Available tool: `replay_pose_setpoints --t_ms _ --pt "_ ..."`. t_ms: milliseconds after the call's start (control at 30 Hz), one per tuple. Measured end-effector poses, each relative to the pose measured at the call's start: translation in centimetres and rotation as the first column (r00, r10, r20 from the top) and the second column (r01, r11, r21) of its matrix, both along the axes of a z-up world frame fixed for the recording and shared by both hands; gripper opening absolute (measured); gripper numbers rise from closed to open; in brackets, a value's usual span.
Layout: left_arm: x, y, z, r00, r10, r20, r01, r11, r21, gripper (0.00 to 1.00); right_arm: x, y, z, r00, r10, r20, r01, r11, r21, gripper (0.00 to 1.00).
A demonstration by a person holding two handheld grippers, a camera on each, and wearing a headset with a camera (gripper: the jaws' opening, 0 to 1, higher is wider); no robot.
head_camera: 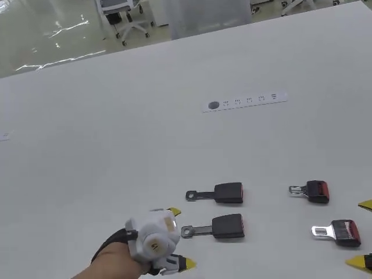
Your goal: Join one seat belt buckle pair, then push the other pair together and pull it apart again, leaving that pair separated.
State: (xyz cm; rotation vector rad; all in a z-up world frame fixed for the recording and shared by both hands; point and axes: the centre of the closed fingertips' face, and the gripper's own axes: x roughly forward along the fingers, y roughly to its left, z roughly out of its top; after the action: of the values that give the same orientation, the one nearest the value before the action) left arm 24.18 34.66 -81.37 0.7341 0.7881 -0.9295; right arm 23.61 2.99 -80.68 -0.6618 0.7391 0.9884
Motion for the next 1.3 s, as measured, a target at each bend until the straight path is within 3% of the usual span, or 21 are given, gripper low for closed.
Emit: replay_pose_setpoints --t_ms 167,333,567,767,933,1067,1233,1300 --pt "0.9 -0.8 -0.5 0.999 -0.035 -0.011 0.035 0.999 0.008 0.68 0.5 0.0 -0.3 0.999 0.032 -0.010 -0.032 0.999 -0.021 0.70" --pt "1.1 -2.0 -1.6 0.994 -0.091 -0.062 0.093 0.995 0.026 0.59 0.7 -0.2 -1.1 0.997 0.065 -0.037 -0.067 0.996 -0.063 0.62" --pt "2.6 -3.4 -2.0 0.991 -0.117 -0.062 0.119 0.992 0.027 0.55 1.4 -0.7 -2.5 0.993 0.096 -0.065 -0.103 0.990 -0.099 0.55" --pt "3.3 -4.4 -2.4 0.987 -0.142 -0.072 0.145 0.989 0.027 0.54 1.7 -0.4 -3.1 0.987 0.130 -0.092 -0.138 0.986 -0.094 0.51" --pt "3.4 -5.3 -2.9 0.981 -0.168 -0.094 0.170 0.985 0.021 0.52 1.7 -0.4 -4.0 0.978 0.170 -0.123 -0.183 0.978 -0.104 0.47" --pt "3.5 -6.2 -3.1 0.976 -0.199 -0.085 0.201 0.980 0.008 0.47 1.5 -0.7 -4.7 0.970 0.190 -0.152 -0.210 0.970 -0.124 0.43" --pt "3.5 -6.8 -3.8 0.969 -0.225 -0.105 0.229 0.973 0.019 0.45 1.6 -0.9 -5.2 0.962 0.210 -0.172 -0.234 0.964 -0.128 0.38" --pt "3.5 -6.9 -3.9 0.963 -0.254 -0.095 0.258 0.965 0.038 0.44 1.6 -1.0 -5.4 0.960 0.212 -0.183 -0.237 0.963 -0.130 0.38"
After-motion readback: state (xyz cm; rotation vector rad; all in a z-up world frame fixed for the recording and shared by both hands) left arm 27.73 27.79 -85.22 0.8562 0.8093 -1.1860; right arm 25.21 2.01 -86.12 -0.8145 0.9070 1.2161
